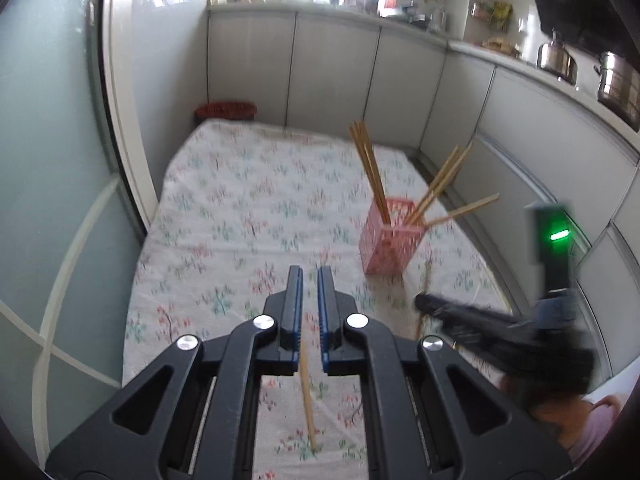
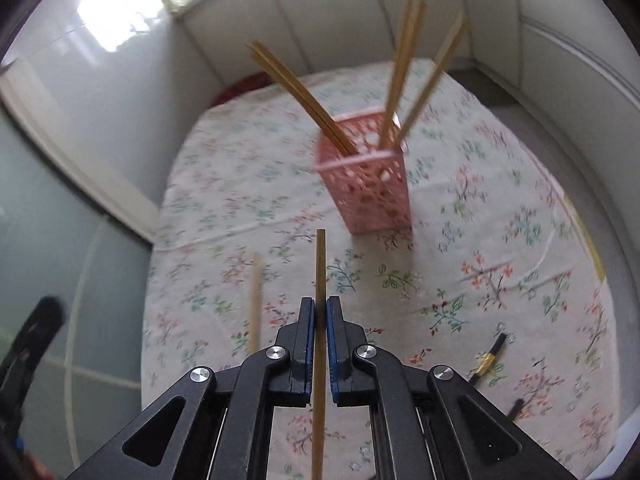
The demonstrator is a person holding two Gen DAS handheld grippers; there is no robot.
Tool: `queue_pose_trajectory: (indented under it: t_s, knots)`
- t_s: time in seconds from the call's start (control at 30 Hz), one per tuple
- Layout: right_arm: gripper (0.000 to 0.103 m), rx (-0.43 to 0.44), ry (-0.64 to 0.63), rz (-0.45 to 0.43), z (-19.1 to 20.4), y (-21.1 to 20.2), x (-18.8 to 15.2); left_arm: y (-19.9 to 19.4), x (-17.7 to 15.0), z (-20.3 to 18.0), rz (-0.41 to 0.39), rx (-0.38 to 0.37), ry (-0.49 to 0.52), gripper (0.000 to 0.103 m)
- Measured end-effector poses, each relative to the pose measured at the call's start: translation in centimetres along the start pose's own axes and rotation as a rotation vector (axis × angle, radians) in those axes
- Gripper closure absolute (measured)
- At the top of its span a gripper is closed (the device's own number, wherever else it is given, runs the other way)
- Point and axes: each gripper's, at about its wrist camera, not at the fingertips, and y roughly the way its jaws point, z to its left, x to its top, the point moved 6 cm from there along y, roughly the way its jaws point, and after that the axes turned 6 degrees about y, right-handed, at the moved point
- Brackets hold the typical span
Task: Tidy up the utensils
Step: 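Grasp a wooden chopstick with the right gripper while the left gripper holds its chopstick, then carry both upright chopsticks over the pink mesh cup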
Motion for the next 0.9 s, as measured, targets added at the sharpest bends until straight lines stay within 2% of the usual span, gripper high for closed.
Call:
queue_pose_trajectory:
  t_s: [0.07,0.17,0.27,0.33,0.37,0.6,0.7,0.83,0.87,0.9]
  knots:
    - [0.097,0.011,0.005,0.017,-0.7,-0.8,0.7,2.1,-0.5,0.5,0.081,-0.025,-0.036,0.095]
    - [0.097,0.024,0.018,0.030,-1.1,-1.4,0.8,7.2,-1.7,1.1,0.282,-0.094,-0.095,0.094]
    - [0.097,0.032,0.016,0.032,-2.0,-2.0,0.8,12.4,-2.8,1.5,0.440,-0.071,-0.092,0.092]
    - [0.097,0.048,0.022,0.041,-2.4,-1.8,0.7,15.4,-3.1,1.7,0.514,-0.079,-0.112,0.083]
    - [0.097,0.060,0.024,0.040,-2.6,-2.0,0.6,16.4,-3.1,1.8,0.530,-0.072,-0.118,0.080]
    - [0.097,0.107,-0.021,0.021,-2.9,-2.1,0.7,22.2,-2.5,1.8,0.606,0.006,-0.087,0.074]
    - [0.097,0.127,-0.034,0.004,-2.9,-2.3,1.1,23.3,-2.6,1.3,0.626,0.000,-0.080,0.072]
    - [0.097,0.145,-0.041,-0.006,-2.8,-2.7,1.3,24.1,-2.8,0.3,0.618,0.076,0.017,0.070]
    - [0.097,0.149,-0.040,-0.011,-2.9,-2.9,1.3,24.0,-2.9,0.1,0.608,0.084,0.028,0.075]
    - [0.097,0.156,-0.040,-0.020,-2.9,-3.3,1.4,23.8,-3.0,-0.1,0.594,0.078,0.035,0.093]
